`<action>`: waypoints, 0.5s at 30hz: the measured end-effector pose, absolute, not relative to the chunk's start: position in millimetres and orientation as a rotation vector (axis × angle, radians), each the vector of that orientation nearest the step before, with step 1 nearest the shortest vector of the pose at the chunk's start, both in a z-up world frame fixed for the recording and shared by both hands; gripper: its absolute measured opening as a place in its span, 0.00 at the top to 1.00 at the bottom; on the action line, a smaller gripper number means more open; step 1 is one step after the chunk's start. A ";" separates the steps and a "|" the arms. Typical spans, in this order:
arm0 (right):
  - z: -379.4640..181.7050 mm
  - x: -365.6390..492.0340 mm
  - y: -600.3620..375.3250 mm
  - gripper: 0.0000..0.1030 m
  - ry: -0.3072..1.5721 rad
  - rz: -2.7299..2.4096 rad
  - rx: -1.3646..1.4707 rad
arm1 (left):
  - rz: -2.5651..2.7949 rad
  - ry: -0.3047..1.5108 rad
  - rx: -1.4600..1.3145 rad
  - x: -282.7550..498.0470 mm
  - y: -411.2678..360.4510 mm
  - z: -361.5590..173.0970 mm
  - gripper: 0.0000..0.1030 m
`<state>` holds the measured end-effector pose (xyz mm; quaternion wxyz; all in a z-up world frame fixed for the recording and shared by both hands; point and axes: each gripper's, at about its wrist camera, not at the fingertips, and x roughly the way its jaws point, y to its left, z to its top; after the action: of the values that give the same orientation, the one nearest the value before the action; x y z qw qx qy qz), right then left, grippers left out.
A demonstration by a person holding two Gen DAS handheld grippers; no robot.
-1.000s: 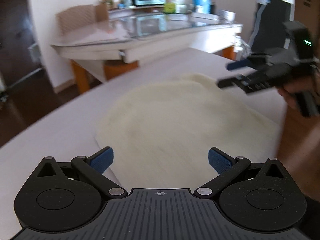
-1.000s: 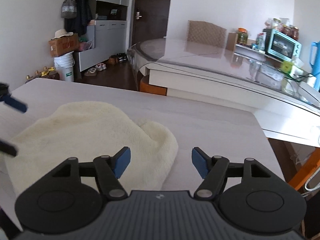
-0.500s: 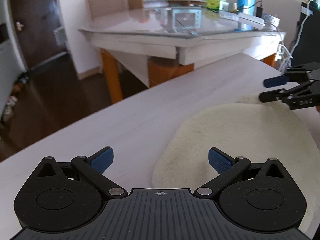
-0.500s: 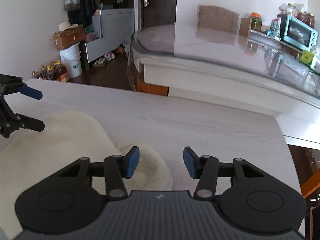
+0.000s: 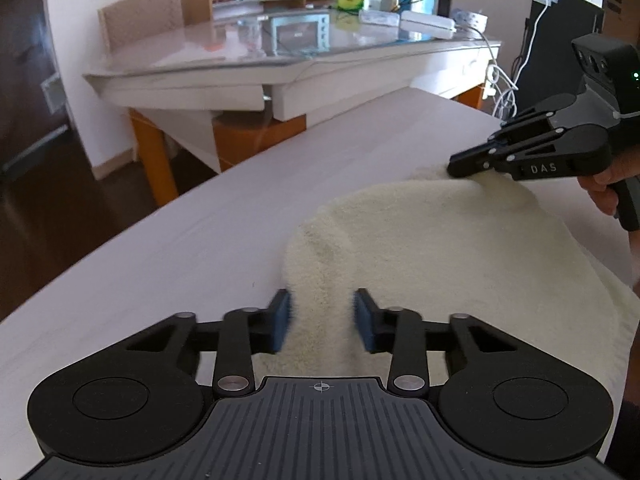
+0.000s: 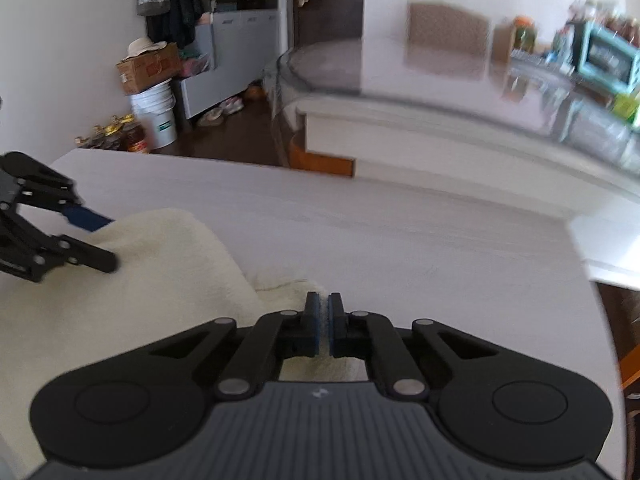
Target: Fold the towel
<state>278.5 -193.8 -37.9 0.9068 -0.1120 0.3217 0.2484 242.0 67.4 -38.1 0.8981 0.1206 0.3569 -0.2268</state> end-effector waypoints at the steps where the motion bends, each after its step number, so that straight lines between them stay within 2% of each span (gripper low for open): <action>1: -33.2 270.2 -194.7 0.96 0.601 0.483 -0.259 | -0.450 0.723 0.262 236.7 67.8 -36.0 0.75; 2: -28.0 258.9 -193.8 0.96 0.511 0.457 -0.305 | -0.400 0.686 0.311 225.7 65.2 -32.7 0.75; 5: -28.2 243.7 -186.7 0.96 0.393 0.411 -0.428 | -0.392 0.685 0.375 213.7 60.3 -30.2 0.74; 8: -38.2 247.1 -187.7 0.95 0.489 0.439 -0.431 | -0.439 0.724 0.333 208.0 63.7 -28.2 0.56; 9: -39.4 248.0 -188.4 0.94 0.504 0.440 -0.429 | -0.439 0.722 0.322 207.3 65.5 -27.1 0.56; 12: -44.2 249.4 -193.5 0.85 0.545 0.407 -0.423 | -0.449 0.746 0.266 211.1 71.4 -24.7 0.55; 14: -39.4 247.3 -201.3 0.84 0.548 0.410 -0.354 | -0.489 0.773 0.242 212.5 70.6 -27.3 0.55; 15: -36.9 246.1 -203.1 0.78 0.552 0.419 -0.324 | -0.507 0.785 0.241 212.5 68.7 -29.3 0.55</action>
<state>246.1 -203.1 -36.9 0.9278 -0.1579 0.2693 0.2043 212.5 68.7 -29.3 0.8858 0.1158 0.3775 -0.2439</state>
